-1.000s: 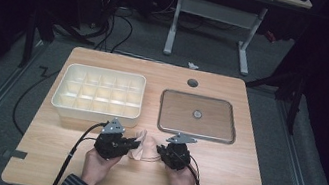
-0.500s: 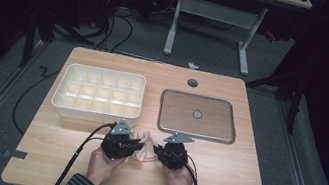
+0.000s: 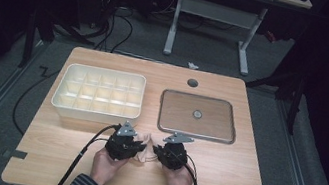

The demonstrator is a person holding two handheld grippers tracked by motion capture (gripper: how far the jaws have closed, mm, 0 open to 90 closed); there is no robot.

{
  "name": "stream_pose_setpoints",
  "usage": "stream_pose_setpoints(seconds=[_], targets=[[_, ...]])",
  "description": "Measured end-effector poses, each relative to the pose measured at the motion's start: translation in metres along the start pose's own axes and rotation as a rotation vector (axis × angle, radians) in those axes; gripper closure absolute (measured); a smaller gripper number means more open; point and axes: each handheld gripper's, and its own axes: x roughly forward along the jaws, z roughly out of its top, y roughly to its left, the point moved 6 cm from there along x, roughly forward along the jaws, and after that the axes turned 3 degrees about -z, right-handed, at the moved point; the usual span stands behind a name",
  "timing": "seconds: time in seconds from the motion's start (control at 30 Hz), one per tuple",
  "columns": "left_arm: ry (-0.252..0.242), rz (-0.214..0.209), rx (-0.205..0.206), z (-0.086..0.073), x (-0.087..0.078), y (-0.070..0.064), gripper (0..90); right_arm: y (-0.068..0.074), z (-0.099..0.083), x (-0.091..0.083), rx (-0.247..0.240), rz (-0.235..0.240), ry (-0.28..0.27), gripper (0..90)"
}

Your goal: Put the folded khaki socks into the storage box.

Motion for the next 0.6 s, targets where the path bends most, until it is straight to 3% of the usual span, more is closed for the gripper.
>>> stream_pose_setpoints(seconds=[0.1,0.33,0.47,0.6], targets=[[0.002,-0.004,-0.009,0.0,0.002,-0.001,81.4,0.0,0.0,0.0,-0.001,0.0,0.002,84.8],[-0.01,-0.023,-0.082,-0.003,0.012,-0.008,82.6,0.0,0.0,0.001,0.002,0.002,0.005,84.6],[0.008,-0.009,-0.048,-0.005,0.016,-0.006,81.6,0.0,0.0,0.001,0.002,0.004,0.006,84.2],[0.013,-0.012,-0.045,-0.006,0.017,-0.006,77.8,0.001,0.0,0.0,0.003,-0.001,0.004,81.5]])
